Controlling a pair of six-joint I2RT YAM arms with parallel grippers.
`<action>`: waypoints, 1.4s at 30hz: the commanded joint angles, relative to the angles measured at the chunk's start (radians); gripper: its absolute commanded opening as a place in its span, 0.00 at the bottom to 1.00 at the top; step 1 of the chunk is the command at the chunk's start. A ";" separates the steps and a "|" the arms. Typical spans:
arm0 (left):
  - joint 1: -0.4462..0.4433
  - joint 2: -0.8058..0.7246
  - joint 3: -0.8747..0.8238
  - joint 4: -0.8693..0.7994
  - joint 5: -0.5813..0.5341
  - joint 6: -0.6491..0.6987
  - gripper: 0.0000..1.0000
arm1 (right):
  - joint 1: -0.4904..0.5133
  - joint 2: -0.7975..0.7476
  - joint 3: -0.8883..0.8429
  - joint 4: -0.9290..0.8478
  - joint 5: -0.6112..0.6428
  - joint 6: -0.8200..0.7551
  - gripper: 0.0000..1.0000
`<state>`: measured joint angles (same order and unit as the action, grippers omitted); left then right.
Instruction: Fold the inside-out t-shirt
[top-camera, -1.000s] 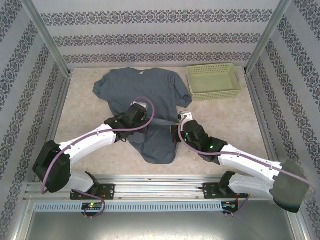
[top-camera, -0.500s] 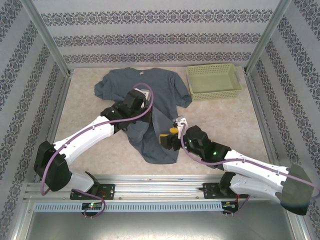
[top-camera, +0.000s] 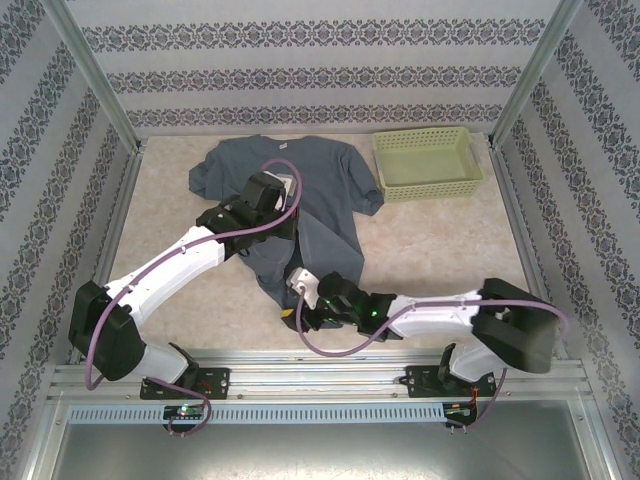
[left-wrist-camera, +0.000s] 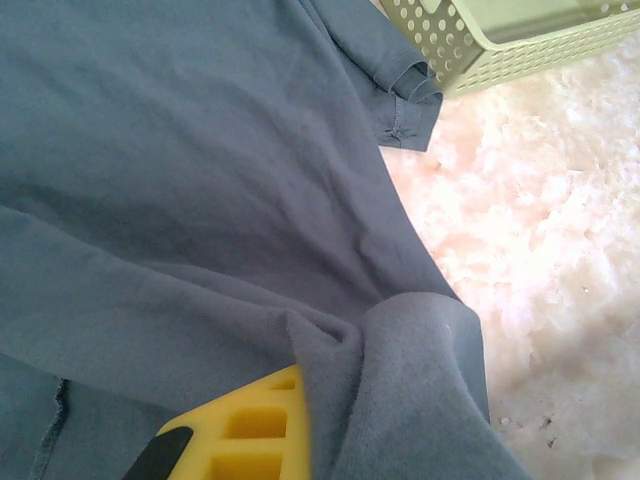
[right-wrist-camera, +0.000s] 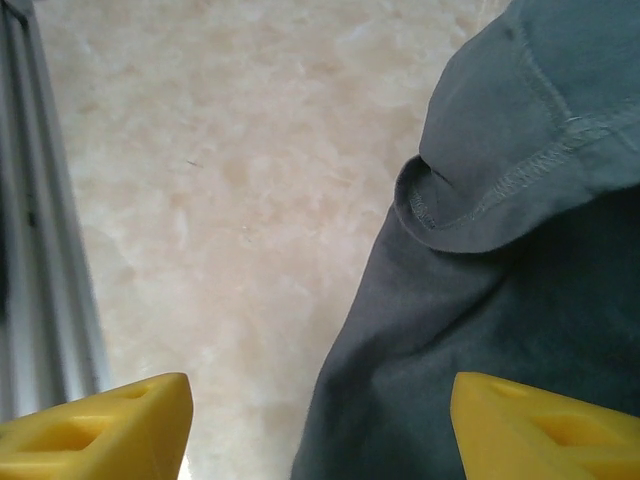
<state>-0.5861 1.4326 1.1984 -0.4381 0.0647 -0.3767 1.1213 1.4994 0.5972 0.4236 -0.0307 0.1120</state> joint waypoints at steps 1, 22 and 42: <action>0.013 -0.016 0.034 -0.034 0.020 0.026 0.00 | -0.017 0.112 0.078 0.093 0.011 -0.102 0.69; 0.035 -0.175 -0.020 -0.003 0.078 -0.020 0.00 | -0.282 0.295 0.213 0.004 0.068 0.013 0.71; 0.035 -0.182 0.349 -0.083 0.273 -0.037 0.00 | -0.385 0.604 0.783 -0.400 0.364 0.188 0.73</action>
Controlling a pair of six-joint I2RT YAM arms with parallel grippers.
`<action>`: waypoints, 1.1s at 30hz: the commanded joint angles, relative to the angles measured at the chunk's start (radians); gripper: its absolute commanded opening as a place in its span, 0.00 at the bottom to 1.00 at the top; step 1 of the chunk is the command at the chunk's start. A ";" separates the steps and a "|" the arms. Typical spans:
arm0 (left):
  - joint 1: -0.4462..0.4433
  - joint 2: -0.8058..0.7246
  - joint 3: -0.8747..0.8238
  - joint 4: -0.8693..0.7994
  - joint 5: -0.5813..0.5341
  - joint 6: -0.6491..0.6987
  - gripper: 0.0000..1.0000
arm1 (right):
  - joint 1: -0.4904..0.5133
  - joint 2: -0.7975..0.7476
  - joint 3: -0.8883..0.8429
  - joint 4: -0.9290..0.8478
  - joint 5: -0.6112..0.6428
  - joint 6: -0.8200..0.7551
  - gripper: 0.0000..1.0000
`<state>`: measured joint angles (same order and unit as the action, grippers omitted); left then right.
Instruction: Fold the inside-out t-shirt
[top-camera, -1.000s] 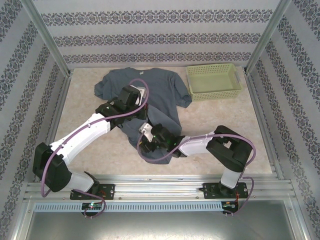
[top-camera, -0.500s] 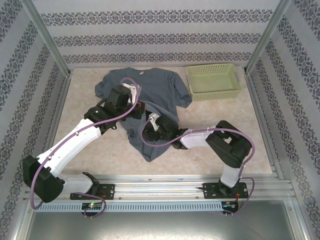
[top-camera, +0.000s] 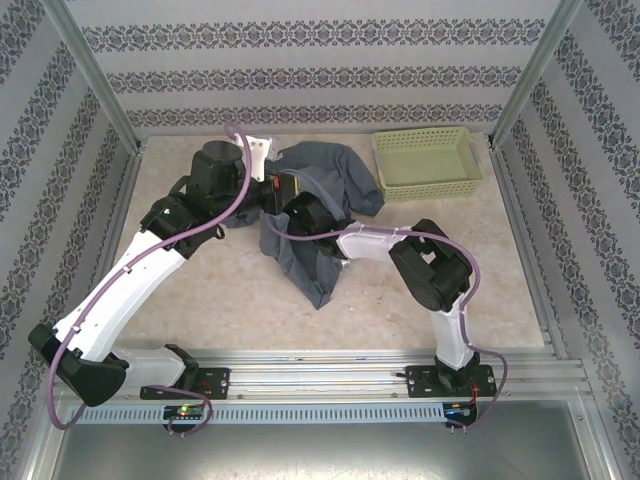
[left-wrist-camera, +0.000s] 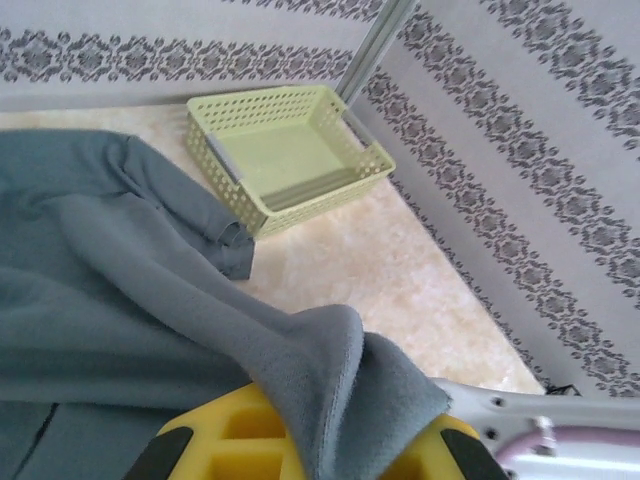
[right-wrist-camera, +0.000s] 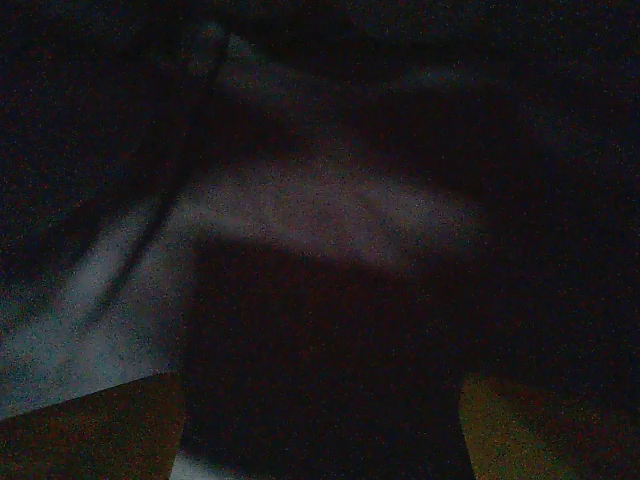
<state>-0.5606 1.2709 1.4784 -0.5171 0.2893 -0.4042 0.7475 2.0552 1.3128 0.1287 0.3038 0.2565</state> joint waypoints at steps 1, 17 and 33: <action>0.010 -0.019 0.082 -0.002 0.050 -0.010 0.00 | -0.017 0.058 0.083 -0.116 0.030 0.049 0.73; 0.011 -0.078 0.257 0.069 0.056 0.029 0.00 | -0.046 0.364 0.614 -0.679 0.076 0.165 0.75; 0.045 -0.034 0.257 -0.048 -0.212 0.034 0.00 | -0.011 0.254 0.522 -0.593 0.087 0.050 0.00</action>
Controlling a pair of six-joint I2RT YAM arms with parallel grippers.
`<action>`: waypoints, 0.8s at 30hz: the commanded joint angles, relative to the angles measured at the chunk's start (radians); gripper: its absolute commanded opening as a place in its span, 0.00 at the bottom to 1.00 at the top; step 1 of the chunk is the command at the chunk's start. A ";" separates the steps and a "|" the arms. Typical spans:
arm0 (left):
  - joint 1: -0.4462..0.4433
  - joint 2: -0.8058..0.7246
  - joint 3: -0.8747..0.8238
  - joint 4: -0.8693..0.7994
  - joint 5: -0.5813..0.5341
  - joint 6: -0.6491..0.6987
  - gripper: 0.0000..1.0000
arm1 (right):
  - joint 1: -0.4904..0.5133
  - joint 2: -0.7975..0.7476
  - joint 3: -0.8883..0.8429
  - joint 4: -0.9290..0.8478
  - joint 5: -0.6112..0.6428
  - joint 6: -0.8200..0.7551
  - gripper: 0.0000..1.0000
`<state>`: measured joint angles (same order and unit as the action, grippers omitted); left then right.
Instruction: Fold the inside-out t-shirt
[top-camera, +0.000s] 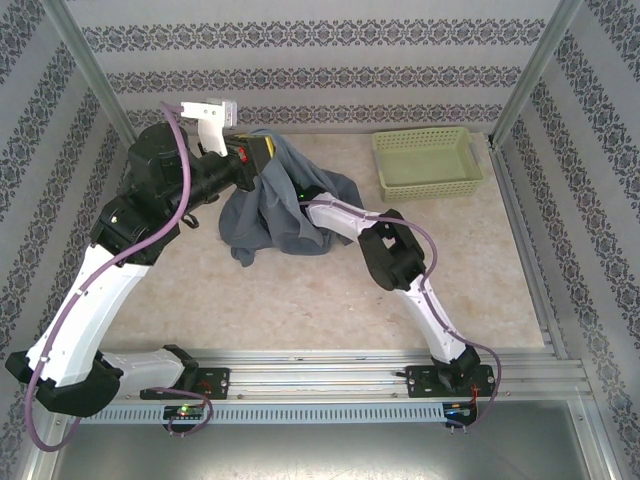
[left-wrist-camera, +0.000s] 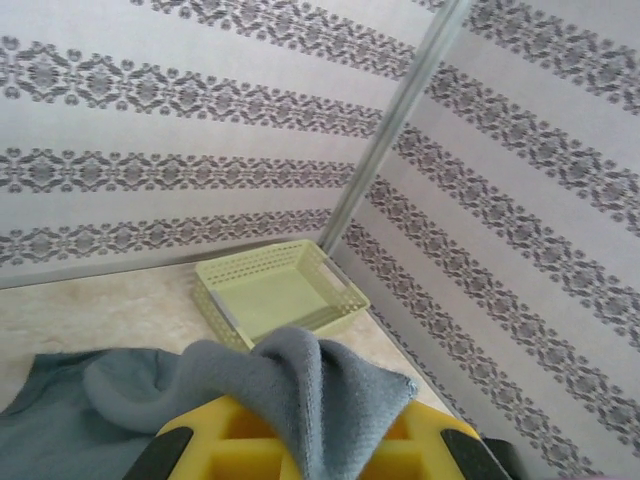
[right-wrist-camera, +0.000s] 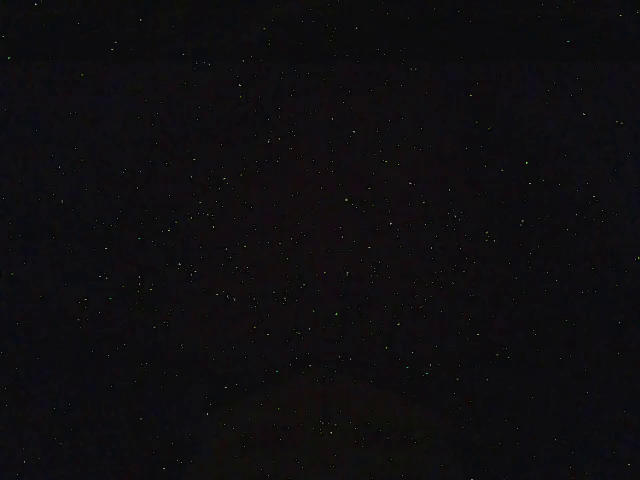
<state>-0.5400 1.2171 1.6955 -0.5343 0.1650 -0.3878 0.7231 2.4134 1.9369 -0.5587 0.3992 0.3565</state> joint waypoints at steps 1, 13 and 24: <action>0.031 0.035 0.053 -0.063 -0.135 0.012 0.00 | 0.020 -0.152 -0.172 0.157 -0.014 -0.069 0.00; 0.321 0.250 -0.121 -0.098 -0.250 -0.181 0.00 | 0.114 -0.606 -0.789 0.673 -0.214 -0.146 0.00; 0.429 0.589 -0.175 -0.118 -0.321 -0.174 0.00 | 0.125 -0.831 -1.064 0.918 -0.378 -0.160 0.00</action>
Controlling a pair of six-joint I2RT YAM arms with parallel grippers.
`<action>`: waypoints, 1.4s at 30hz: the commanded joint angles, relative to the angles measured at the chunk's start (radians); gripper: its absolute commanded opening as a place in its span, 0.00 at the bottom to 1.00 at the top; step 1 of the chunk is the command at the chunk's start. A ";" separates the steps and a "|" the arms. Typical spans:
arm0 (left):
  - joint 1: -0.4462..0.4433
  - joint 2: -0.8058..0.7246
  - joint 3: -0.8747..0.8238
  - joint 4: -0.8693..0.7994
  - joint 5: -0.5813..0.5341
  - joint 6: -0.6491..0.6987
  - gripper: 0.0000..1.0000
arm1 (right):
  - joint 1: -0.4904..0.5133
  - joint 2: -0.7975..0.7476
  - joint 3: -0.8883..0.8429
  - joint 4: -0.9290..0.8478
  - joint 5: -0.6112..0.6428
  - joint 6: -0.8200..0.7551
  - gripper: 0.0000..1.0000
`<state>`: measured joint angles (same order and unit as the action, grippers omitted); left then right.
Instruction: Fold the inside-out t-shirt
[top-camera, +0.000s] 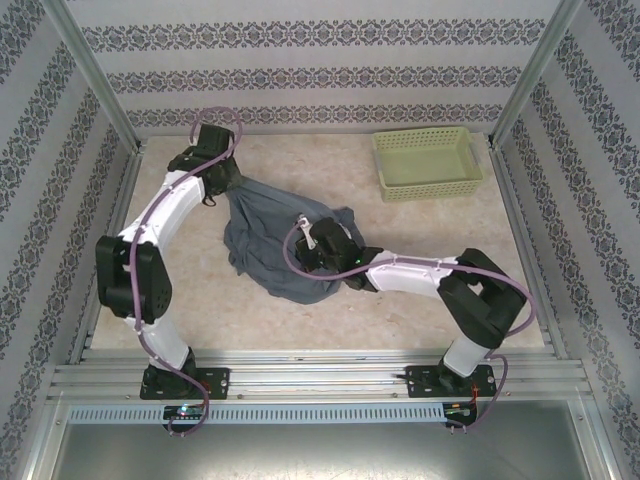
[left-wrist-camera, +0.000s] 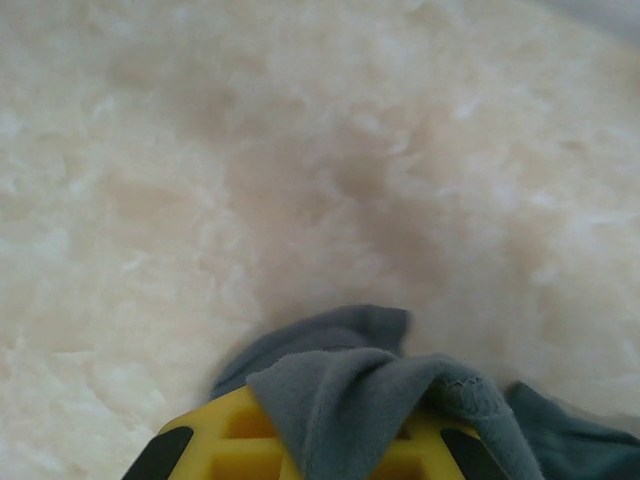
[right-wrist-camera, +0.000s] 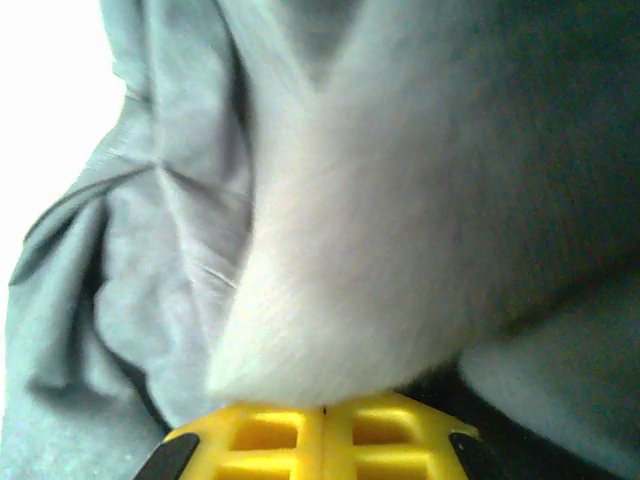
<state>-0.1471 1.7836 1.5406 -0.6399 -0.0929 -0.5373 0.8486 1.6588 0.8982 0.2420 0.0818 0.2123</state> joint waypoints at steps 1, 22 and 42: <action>0.042 0.042 -0.029 -0.007 -0.067 -0.024 0.00 | -0.001 -0.092 -0.040 0.127 -0.076 -0.016 0.00; -0.371 -0.440 -0.649 0.451 0.340 0.097 0.68 | -0.066 -0.139 -0.140 0.245 -0.219 0.091 0.00; -0.258 -0.231 -0.606 0.487 0.244 0.046 0.06 | -0.055 -0.198 -0.177 0.220 -0.168 0.096 0.00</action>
<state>-0.4351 1.5608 0.9466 -0.1814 0.2031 -0.4656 0.7921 1.5131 0.7311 0.4305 -0.0982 0.3115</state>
